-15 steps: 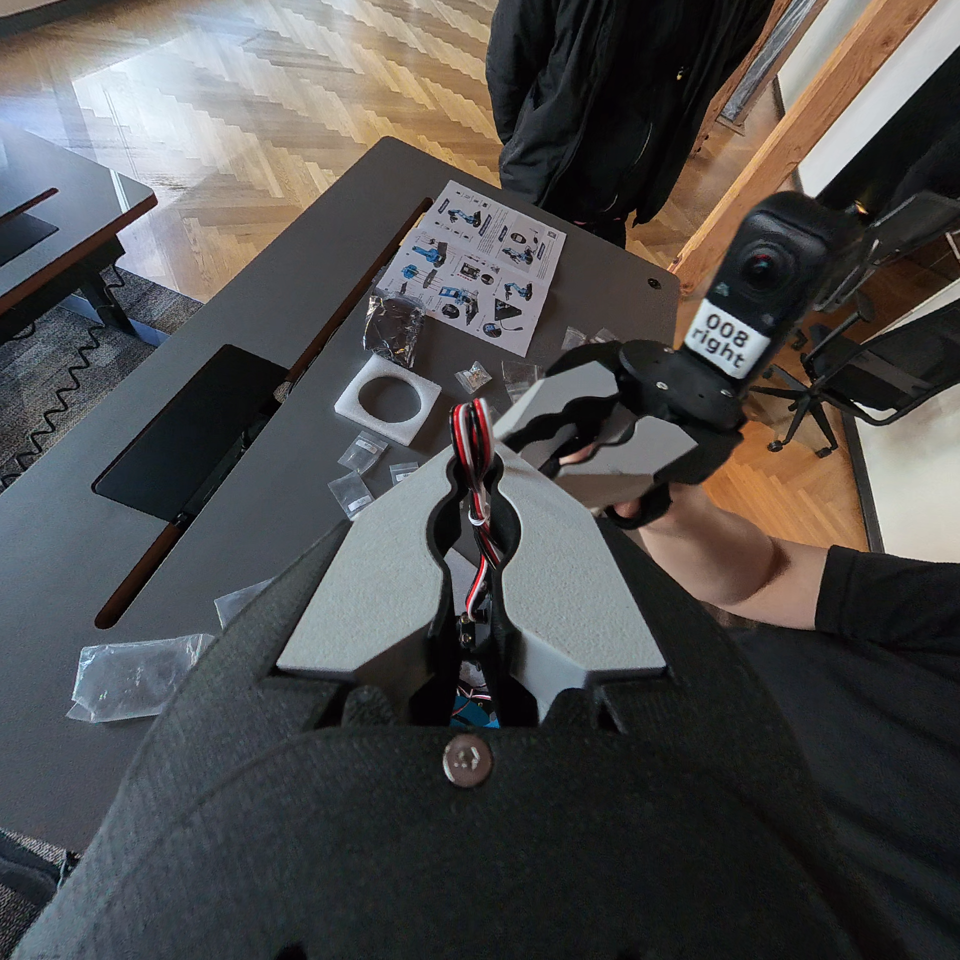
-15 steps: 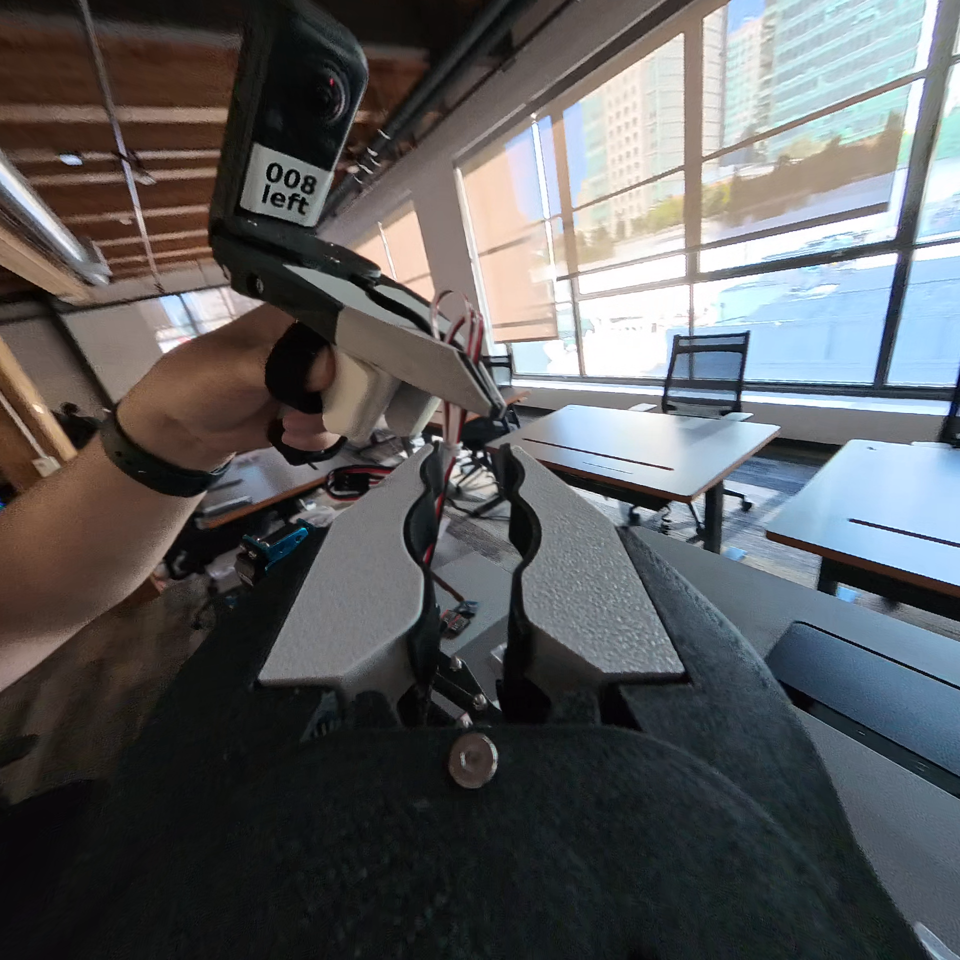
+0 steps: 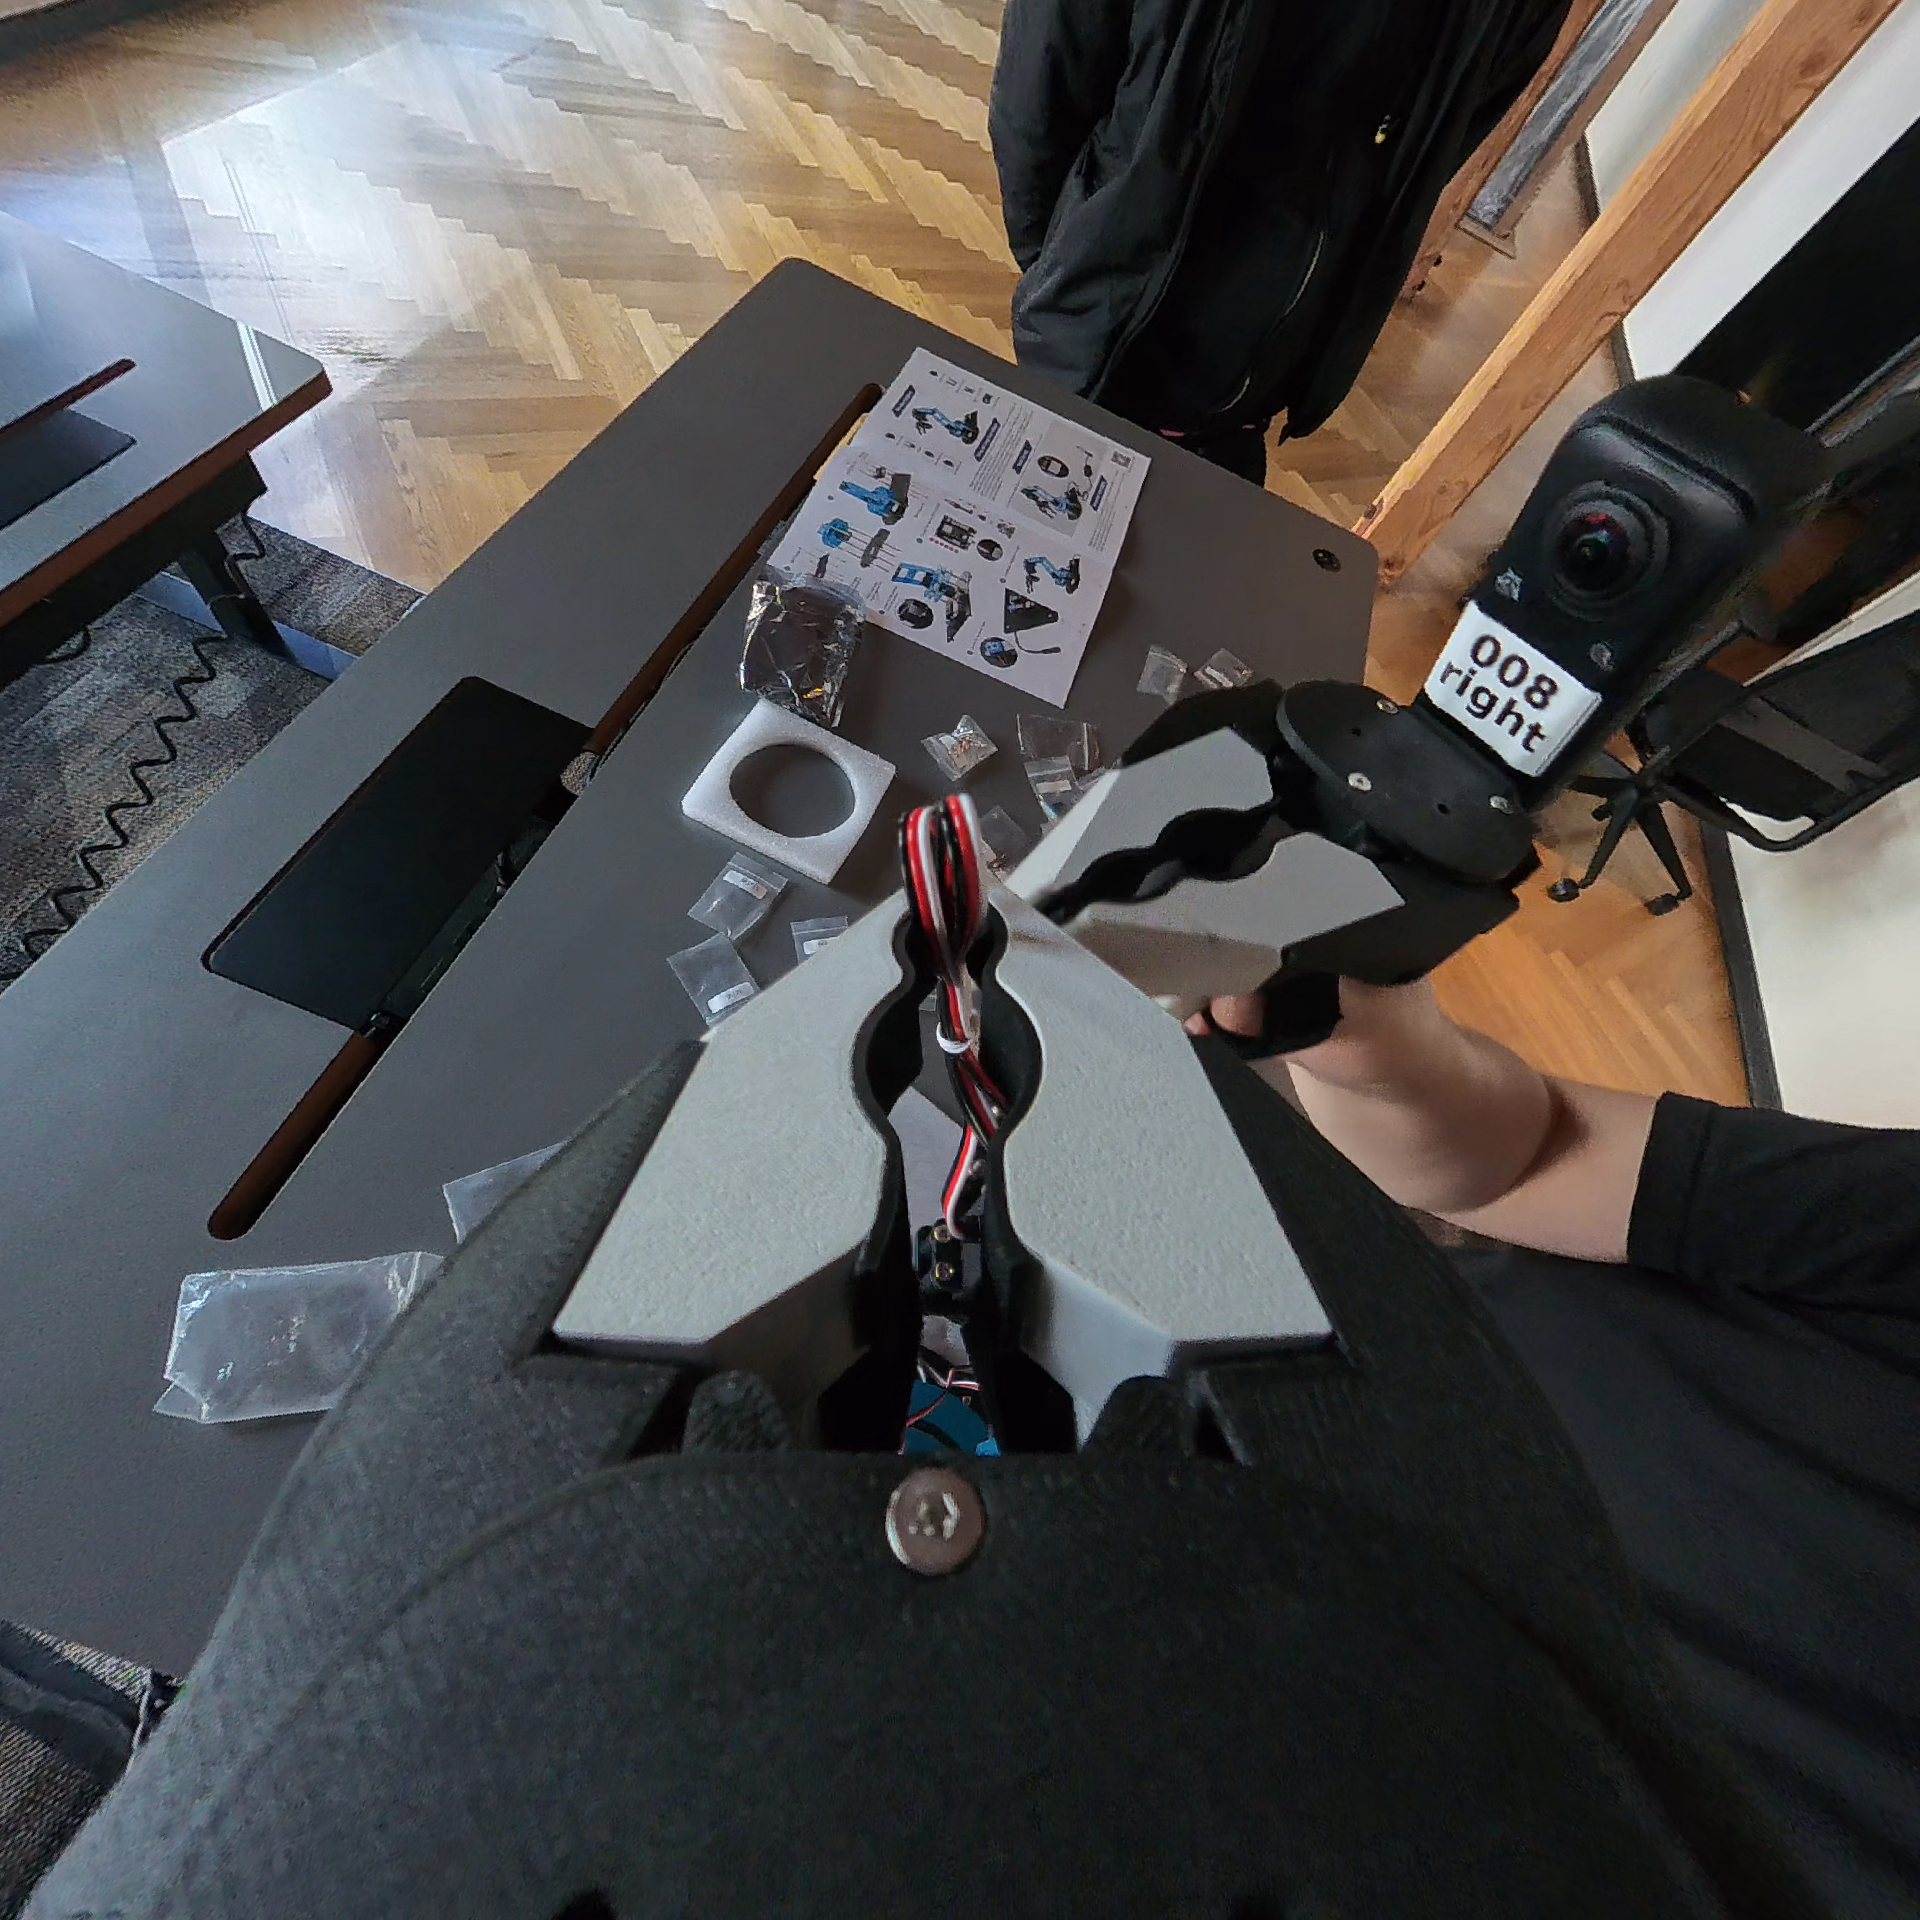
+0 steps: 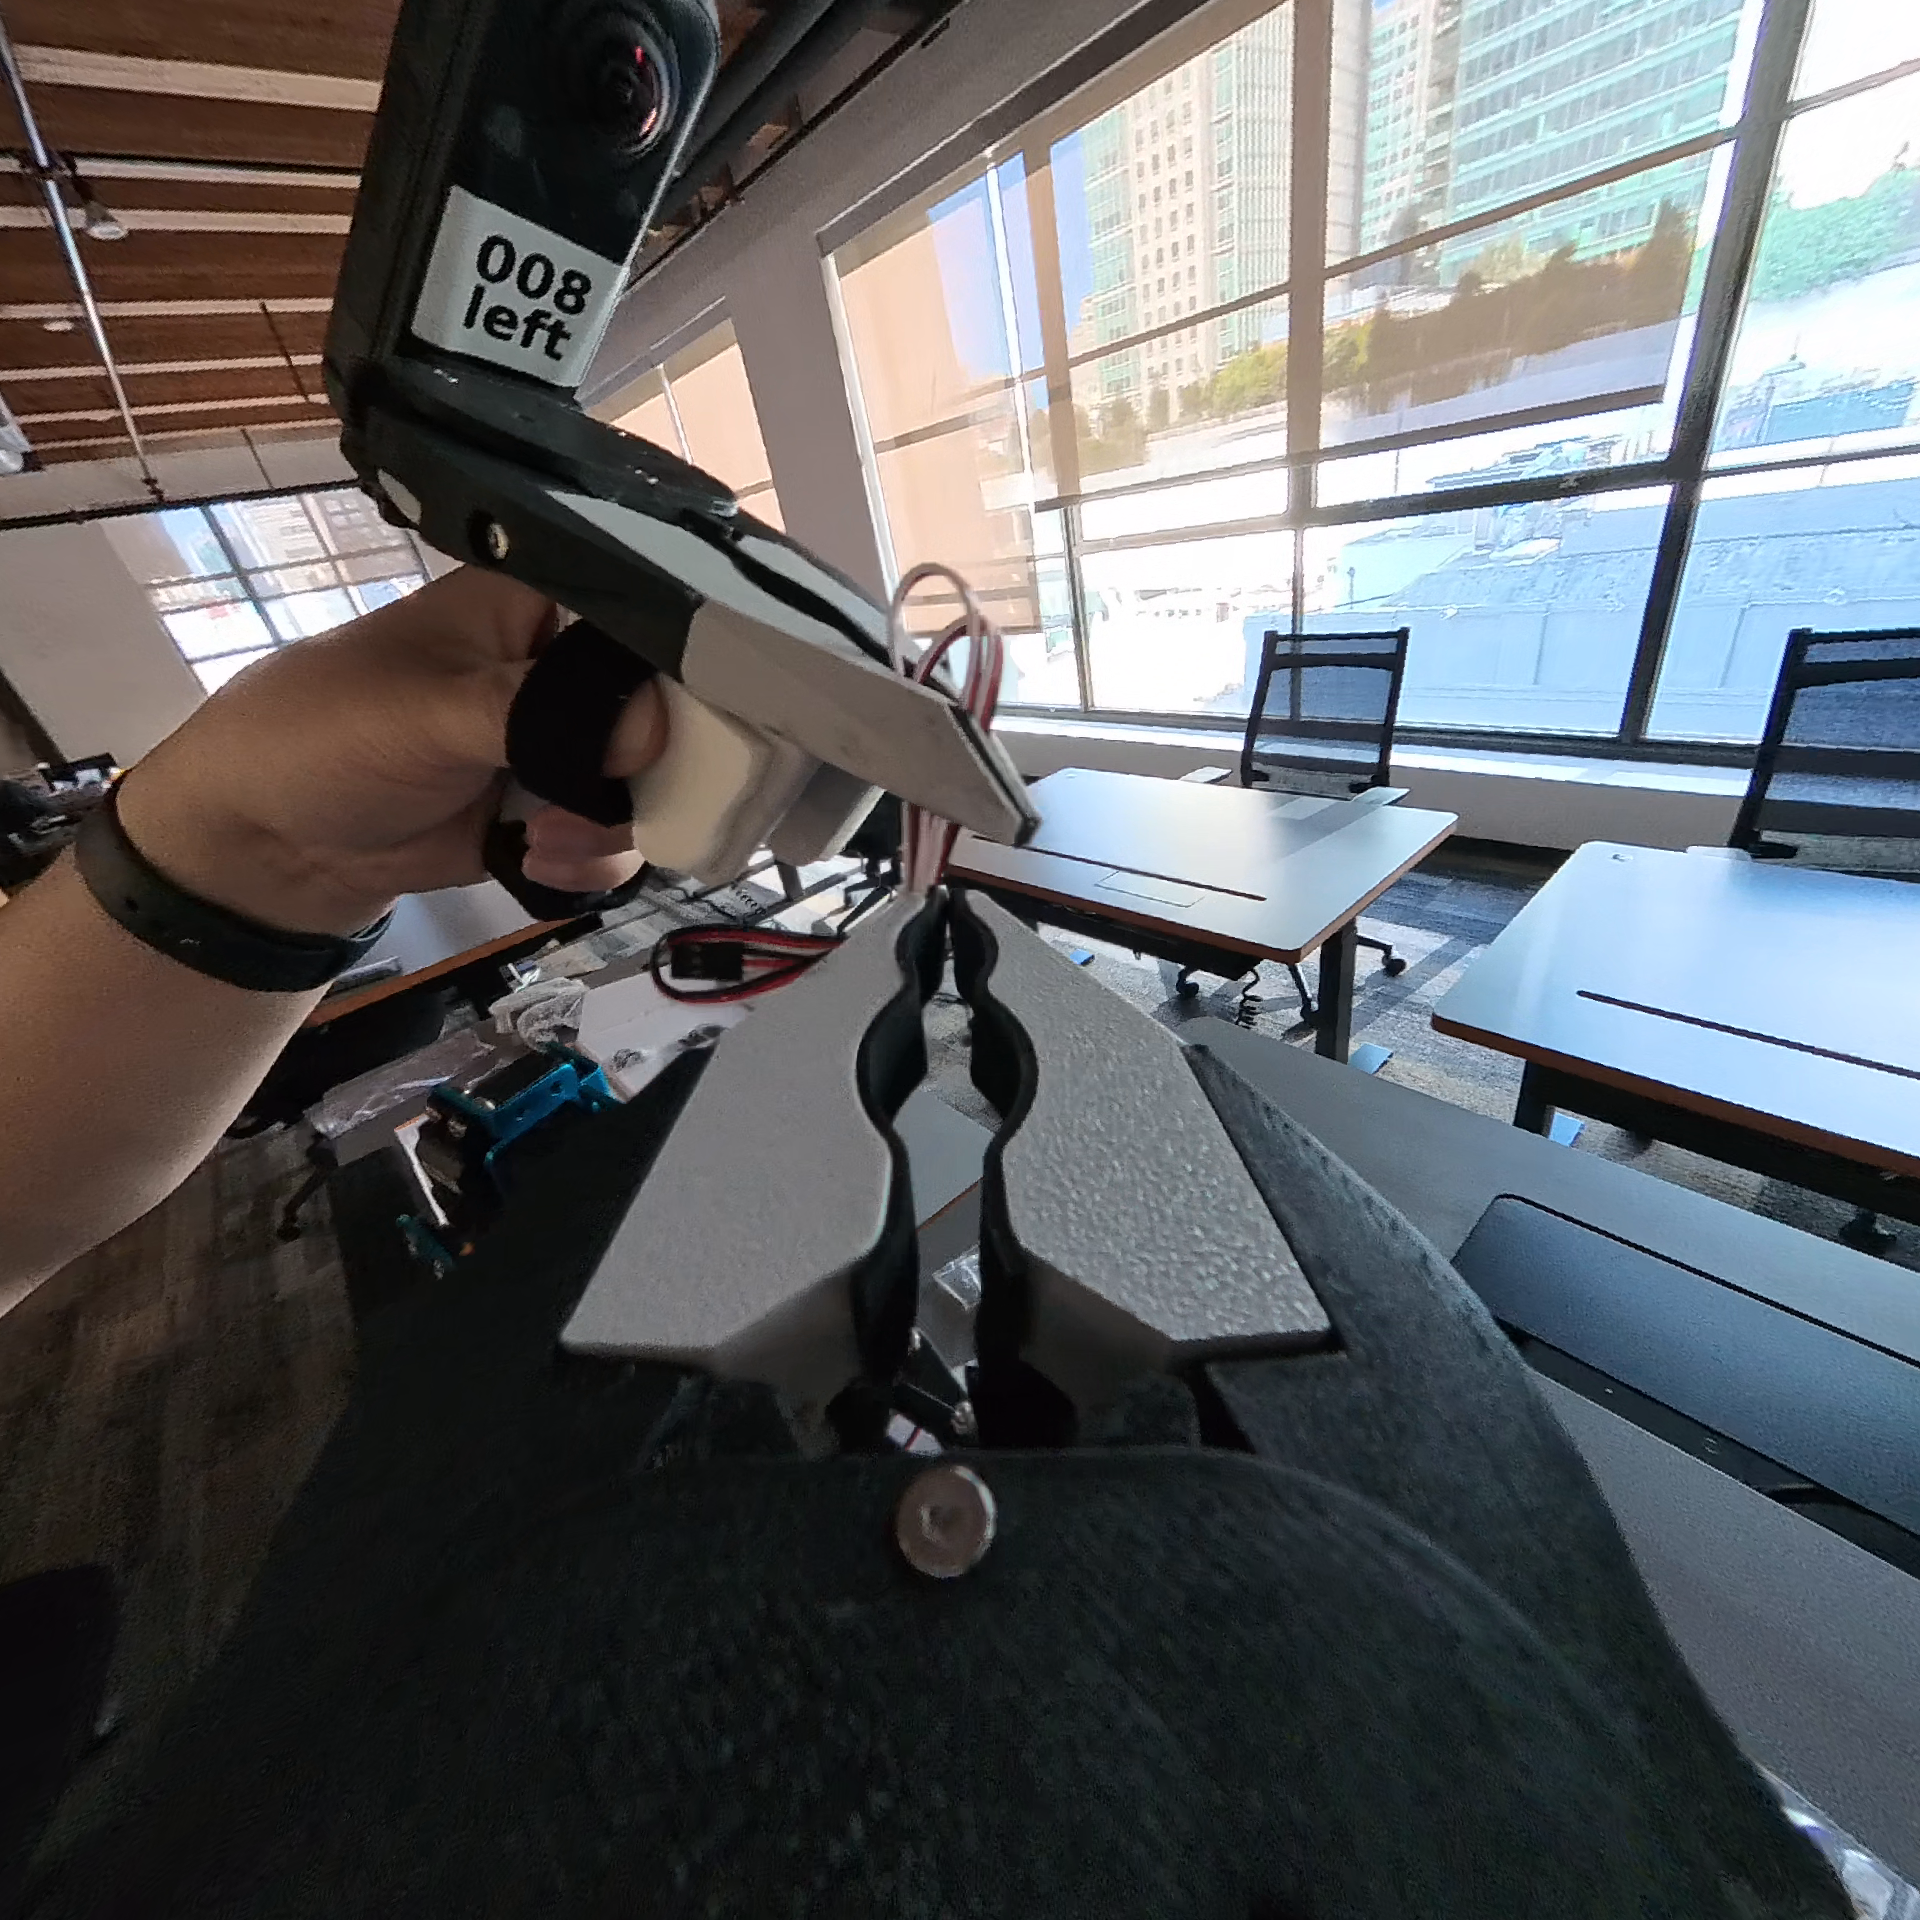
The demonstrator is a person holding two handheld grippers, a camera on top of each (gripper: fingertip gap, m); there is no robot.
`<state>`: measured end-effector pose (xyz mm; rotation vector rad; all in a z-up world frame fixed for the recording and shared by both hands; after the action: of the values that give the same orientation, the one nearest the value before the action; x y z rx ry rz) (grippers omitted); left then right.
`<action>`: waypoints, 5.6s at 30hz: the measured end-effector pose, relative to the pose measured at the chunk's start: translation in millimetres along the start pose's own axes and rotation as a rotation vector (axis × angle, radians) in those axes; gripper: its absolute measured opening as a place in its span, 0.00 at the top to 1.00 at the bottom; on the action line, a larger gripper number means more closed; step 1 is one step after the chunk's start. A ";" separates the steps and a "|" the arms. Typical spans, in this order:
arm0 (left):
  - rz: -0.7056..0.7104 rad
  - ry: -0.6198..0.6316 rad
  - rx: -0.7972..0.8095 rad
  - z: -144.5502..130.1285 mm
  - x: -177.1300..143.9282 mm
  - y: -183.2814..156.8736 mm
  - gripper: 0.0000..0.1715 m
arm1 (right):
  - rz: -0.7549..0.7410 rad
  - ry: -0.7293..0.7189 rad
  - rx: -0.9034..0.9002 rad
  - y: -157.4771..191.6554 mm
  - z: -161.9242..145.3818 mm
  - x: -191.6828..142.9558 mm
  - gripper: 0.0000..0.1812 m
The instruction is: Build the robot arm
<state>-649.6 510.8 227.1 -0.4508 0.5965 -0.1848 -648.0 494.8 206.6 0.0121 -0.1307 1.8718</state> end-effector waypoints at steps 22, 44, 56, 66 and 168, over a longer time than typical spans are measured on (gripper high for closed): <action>-0.009 0.006 -0.006 -1.1 2.0 -1.5 0.99 | 0.051 0.013 0.077 4.3 -1.7 -1.1 0.96; -0.214 0.056 -0.020 -7.8 3.3 -15.5 0.99 | 1.004 -0.226 0.738 1.8 -7.7 -4.3 0.96; -0.253 0.049 -0.045 -7.4 0.6 -11.6 0.99 | 0.992 -0.226 0.844 -5.3 -16.4 7.6 1.00; -0.273 0.056 -0.027 -8.6 2.7 -17.0 0.99 | 0.956 -0.151 0.710 8.5 -10.6 13.6 1.00; 0.191 0.032 0.301 -46.3 -35.5 39.5 1.00 | 0.223 0.170 0.004 18.4 -37.4 47.4 0.99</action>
<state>-703.8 539.9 192.6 -0.0986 0.6275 -0.0966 -677.6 538.1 171.4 -0.1646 -0.0106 2.0863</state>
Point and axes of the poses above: each gripper's, where its closed fingertips meet, x out along the fingers, z out of its top, y = z × x across the jaws, the point moved 2 cm from there along -x, back along the fingers, and after that the axes turned 15 degrees about -x, right-handed, at the moved point
